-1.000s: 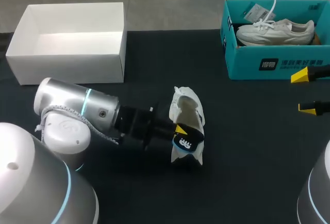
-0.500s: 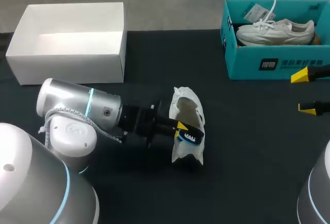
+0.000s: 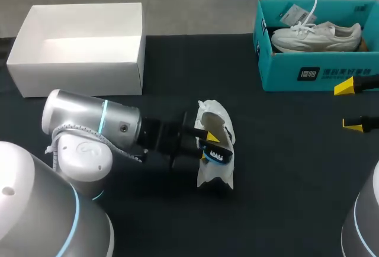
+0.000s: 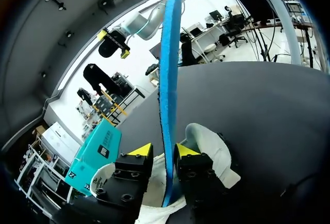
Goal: Take the shoe out of the shoebox, open the shoe tongue, remove and reinsert the insole, then place the shoe into the shoebox
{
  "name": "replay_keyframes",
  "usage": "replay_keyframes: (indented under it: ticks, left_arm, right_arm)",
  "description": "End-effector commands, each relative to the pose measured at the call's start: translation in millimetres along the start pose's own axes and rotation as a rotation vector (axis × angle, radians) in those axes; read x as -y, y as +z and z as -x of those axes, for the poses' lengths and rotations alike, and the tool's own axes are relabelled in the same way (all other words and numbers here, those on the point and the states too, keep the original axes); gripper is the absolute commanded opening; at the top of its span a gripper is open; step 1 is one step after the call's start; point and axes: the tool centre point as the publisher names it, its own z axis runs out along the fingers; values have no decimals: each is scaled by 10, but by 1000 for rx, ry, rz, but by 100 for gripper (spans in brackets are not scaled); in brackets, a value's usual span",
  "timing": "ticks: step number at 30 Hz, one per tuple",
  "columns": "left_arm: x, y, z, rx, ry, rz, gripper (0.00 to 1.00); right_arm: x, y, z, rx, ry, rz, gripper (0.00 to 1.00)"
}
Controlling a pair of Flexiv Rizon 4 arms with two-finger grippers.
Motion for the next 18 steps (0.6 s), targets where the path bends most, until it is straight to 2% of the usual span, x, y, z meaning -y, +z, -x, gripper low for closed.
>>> replay_keyframes:
  ticks: [1,5,6,9,10,18]
  left_arm:
    - [100,-135,-35,3,7,-6,75]
    - [189,-196,-49,-6,15,-26,64]
    - [200,-203,-56,-8,18,-28,56]
    - [209,-196,-99,-25,30,-29,22]
    - [199,-183,-110,-32,32,-27,2]
    - [111,-100,-166,-82,45,-3,0]
  right_arm:
    - [44,-10,0,4,2,7,100]
    - [44,-10,0,4,2,7,100]
    - [44,-10,0,4,2,7,100]
    - [44,-10,0,4,2,7,100]
    - [44,-10,0,4,2,7,100]
    - [44,-10,0,4,2,7,100]
